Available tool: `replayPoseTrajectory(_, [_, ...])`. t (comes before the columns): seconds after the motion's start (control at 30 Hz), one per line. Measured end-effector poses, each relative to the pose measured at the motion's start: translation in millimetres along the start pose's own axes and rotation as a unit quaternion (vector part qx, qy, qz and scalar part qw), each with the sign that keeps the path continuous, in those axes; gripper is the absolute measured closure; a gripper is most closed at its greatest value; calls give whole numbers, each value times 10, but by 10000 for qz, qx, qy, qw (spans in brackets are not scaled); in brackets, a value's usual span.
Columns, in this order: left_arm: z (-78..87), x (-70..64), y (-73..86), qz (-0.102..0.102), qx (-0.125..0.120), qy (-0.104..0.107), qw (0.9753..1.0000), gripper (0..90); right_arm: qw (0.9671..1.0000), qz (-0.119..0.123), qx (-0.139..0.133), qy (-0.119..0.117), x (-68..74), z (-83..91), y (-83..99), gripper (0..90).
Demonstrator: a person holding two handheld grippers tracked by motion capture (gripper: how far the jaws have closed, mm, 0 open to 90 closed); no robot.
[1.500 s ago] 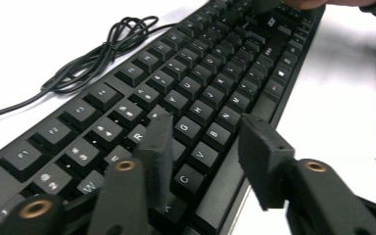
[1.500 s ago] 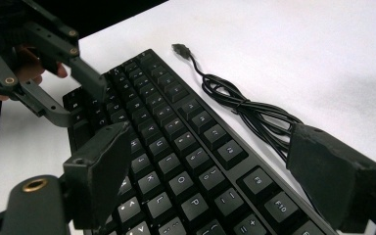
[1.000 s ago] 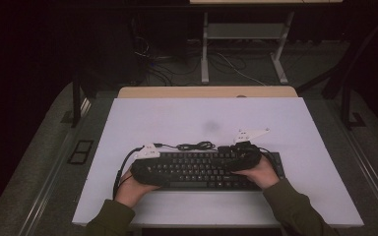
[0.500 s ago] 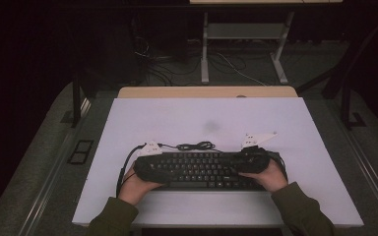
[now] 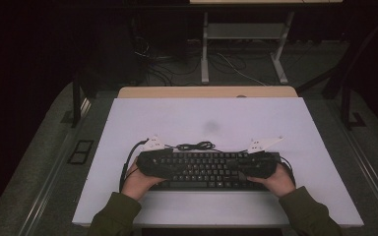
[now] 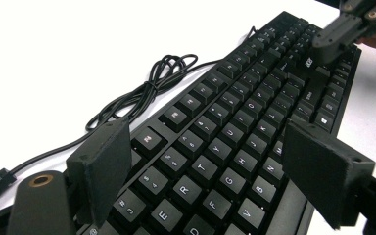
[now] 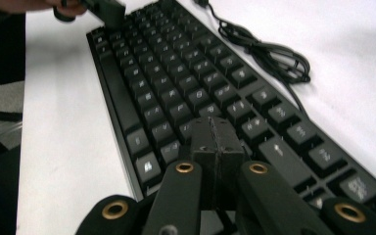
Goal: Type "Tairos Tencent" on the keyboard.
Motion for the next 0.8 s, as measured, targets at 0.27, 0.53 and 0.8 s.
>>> replayPoseTrajectory(0.27, [-30, 4, -14, -6, -47, -78, 10000, 188, 9997, 38, 247, 10, -7, -27, 168, 893])
replayPoseTrajectory(0.53, [-96, -37, 6, -112, 55, -35, 9999, 200, 9987, 188, 460, 60, 14, -108, 221, 893])
replayPoseTrajectory(0.8, [-119, -36, 18, -123, 103, -56, 9999, 238, 9985, 220, 501, 32, 25, -135, 249, 894])
Point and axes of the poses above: each handheld gripper's, and its own axes: z roughly backward along the jaws, y roughly out of its underside, x roughly to its left, the point moved 9 cm from there along -z, roughly forward along the jaws, and after that the axes turned 8 degrees about -z, right-handed, at the moved point
